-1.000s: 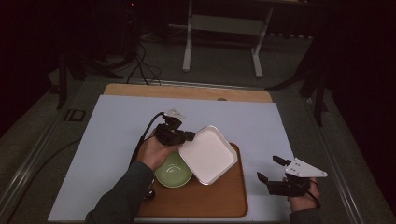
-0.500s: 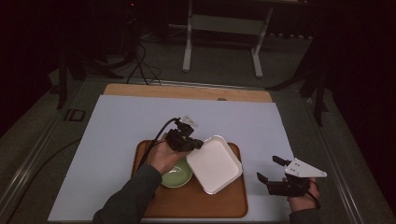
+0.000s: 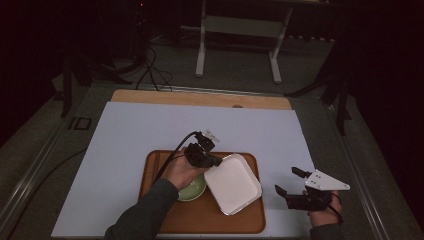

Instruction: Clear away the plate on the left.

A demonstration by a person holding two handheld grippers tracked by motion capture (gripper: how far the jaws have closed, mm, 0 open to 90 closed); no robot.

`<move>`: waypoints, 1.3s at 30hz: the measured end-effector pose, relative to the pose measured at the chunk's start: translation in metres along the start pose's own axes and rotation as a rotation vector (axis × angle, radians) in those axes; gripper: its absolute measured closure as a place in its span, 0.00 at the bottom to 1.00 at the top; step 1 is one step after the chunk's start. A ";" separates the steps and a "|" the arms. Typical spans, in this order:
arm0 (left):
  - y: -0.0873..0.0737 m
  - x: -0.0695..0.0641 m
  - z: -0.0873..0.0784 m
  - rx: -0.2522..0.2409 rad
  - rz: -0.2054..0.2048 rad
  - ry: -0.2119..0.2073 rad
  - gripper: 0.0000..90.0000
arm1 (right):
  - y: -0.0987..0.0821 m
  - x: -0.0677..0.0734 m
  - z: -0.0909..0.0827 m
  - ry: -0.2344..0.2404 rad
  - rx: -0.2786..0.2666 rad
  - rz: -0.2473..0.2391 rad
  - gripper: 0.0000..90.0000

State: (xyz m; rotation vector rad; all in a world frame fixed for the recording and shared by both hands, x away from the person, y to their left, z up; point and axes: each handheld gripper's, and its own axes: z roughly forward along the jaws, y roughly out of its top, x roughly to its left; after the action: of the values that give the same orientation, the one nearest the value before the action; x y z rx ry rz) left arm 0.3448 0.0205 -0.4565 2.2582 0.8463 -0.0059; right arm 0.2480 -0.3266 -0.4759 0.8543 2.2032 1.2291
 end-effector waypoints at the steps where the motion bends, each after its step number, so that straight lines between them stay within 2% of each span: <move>1: 0.000 -0.001 0.001 0.004 0.001 0.002 1.00 | 0.000 0.000 0.000 0.000 0.000 0.000 0.16; 6: 0.001 -0.004 0.010 0.044 -0.004 0.002 0.99 | 0.000 0.000 0.000 0.001 -0.001 0.000 0.16; 10: 0.002 -0.007 0.017 0.082 0.009 -0.002 0.99 | 0.000 0.000 0.000 0.002 0.000 0.000 0.16; 13: 0.003 -0.008 0.022 0.093 0.010 0.004 0.98 | 0.000 0.000 0.000 0.001 -0.001 -0.001 0.16; 16: 0.004 -0.007 0.028 0.086 -0.005 0.003 0.98 | 0.000 0.000 0.000 0.002 -0.001 -0.001 0.16; 19: 0.007 -0.004 0.030 0.058 -0.039 -0.006 0.96 | 0.000 0.000 0.000 0.003 0.000 -0.001 0.16; 24: 0.010 0.000 0.035 0.035 -0.079 0.012 0.96 | 0.000 0.000 0.000 0.006 0.001 -0.001 0.16; 30: 0.012 0.004 0.044 0.030 -0.121 0.027 0.93 | 0.000 0.000 0.001 0.008 0.003 -0.001 0.16; 33: 0.014 0.004 0.048 0.021 -0.132 0.037 0.92 | 0.000 0.000 0.001 0.010 0.004 -0.001 0.16; 35: 0.015 0.004 0.050 0.007 -0.146 0.033 0.96 | 0.000 0.000 0.001 0.011 0.005 -0.002 0.16; 39: 0.017 0.002 0.052 -0.014 -0.161 0.038 0.95 | 0.000 0.000 0.001 0.012 0.002 -0.002 0.16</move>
State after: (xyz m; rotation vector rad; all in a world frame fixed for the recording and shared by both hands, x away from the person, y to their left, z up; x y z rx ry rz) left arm 0.3683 -0.0193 -0.4850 2.1774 1.0427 -0.0314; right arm 0.2484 -0.3261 -0.4761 0.8478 2.2148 1.2343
